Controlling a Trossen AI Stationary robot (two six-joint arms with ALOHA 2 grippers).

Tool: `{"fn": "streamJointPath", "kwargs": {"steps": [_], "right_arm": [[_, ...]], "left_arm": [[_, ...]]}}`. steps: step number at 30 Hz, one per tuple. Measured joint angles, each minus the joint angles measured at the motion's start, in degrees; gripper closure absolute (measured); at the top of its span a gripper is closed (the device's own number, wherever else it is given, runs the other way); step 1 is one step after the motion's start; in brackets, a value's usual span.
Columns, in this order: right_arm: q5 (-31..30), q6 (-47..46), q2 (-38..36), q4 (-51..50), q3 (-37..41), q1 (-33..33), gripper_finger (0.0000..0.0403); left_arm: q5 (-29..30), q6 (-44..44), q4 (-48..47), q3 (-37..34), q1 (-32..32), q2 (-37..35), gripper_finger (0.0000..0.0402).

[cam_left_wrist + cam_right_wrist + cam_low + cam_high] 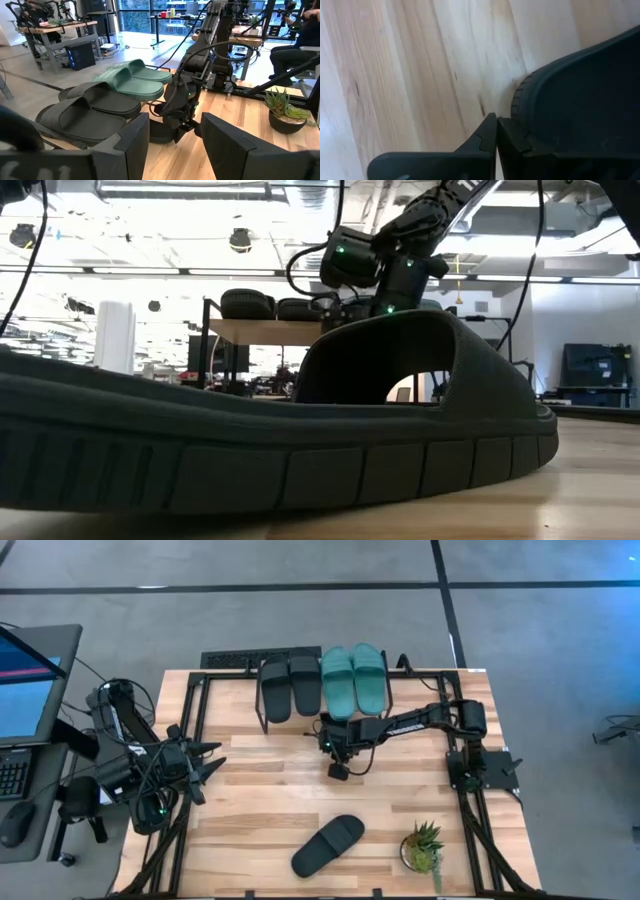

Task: Pick and place slides into the shelf
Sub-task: Put the black slipper under the shelf

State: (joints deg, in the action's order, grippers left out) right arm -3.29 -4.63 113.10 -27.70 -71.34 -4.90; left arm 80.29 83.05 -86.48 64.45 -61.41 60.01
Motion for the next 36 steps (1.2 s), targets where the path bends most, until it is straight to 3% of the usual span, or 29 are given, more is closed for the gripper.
{"fn": "streamJointPath", "kwargs": {"steps": [36], "right_arm": [[-1.13, -1.33, 0.22, 6.01, 0.01, -2.9, 0.0403]], "left_arm": [[0.07, 0.07, -0.63, 0.0, -0.01, 0.0, 0.0233]]}}
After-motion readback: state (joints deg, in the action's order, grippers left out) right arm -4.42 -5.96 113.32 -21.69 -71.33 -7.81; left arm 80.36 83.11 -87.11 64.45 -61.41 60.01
